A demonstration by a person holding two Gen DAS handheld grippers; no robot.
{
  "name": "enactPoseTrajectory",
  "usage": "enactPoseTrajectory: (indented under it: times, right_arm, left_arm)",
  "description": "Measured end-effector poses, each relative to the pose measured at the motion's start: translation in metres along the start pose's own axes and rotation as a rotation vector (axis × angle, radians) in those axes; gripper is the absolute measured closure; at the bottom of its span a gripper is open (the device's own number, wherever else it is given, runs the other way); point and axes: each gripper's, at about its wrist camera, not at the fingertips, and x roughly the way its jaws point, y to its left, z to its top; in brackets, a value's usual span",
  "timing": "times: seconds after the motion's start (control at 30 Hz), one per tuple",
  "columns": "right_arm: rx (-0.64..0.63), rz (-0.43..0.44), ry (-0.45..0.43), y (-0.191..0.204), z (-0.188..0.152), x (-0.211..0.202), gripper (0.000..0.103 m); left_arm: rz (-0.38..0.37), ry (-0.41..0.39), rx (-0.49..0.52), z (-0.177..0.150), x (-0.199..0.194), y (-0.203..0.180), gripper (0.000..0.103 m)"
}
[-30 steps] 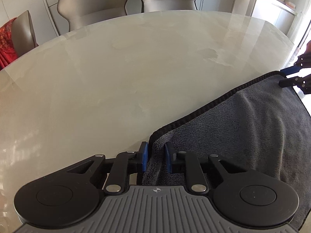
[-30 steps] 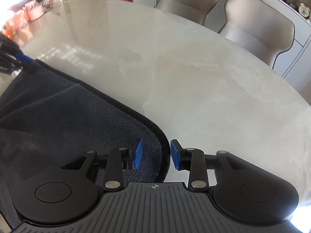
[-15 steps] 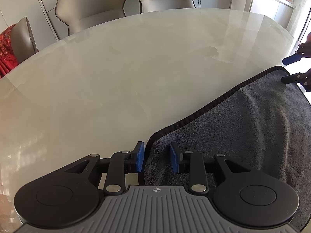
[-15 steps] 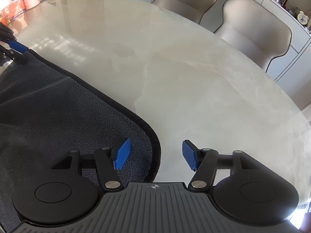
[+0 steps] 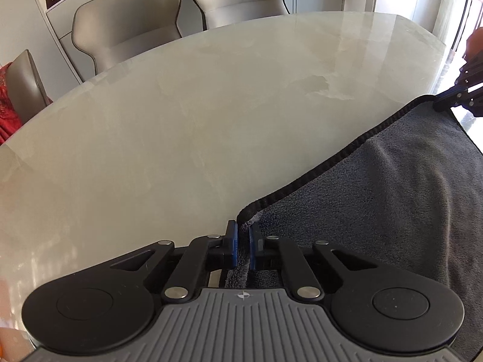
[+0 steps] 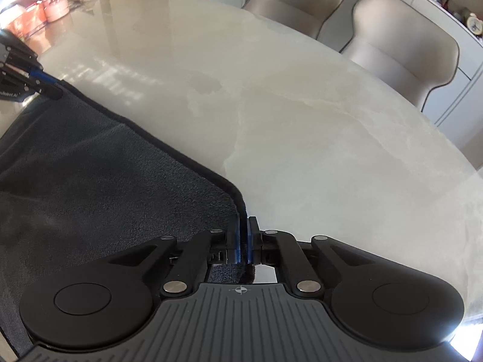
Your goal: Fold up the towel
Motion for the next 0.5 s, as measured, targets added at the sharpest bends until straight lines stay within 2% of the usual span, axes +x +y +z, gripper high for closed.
enactPoseTrajectory:
  times: [0.5]
  right_arm:
    - [0.119,-0.04,-0.04,-0.029,-0.006,-0.011,0.099]
  left_arm:
    - [0.0,-0.029,0.069,0.033,0.019,0.009,0.097]
